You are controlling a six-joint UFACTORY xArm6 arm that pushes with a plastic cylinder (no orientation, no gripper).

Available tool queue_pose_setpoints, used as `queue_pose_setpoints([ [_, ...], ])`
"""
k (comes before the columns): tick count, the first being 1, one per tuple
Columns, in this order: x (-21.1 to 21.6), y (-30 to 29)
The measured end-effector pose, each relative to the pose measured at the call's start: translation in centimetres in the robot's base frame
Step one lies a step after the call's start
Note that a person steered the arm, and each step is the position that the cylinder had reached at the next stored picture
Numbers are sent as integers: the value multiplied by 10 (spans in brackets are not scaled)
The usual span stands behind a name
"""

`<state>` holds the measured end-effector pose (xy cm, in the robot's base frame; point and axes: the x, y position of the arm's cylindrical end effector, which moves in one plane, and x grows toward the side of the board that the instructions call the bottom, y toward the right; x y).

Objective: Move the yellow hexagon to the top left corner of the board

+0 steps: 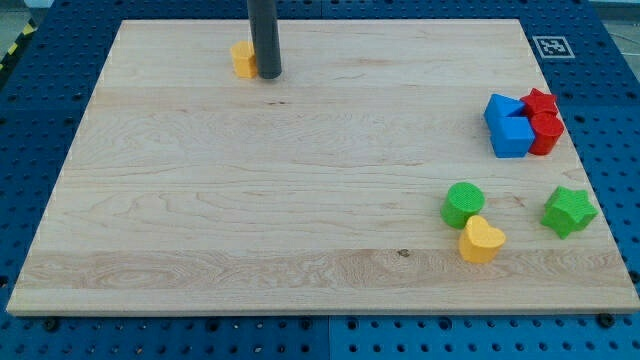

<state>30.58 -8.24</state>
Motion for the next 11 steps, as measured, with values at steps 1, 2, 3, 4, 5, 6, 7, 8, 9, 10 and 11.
queue_pose_setpoints([
  [1,-10,-51],
  [2,-37,-80],
  [3,-37,-20],
  [4,-57,-13],
  [5,-59,-66],
  [6,-61,-110],
  [7,-62,-87],
  [8,-79,-34],
  [9,-100,-57],
  [10,-107,-94],
  [11,-107,-108],
])
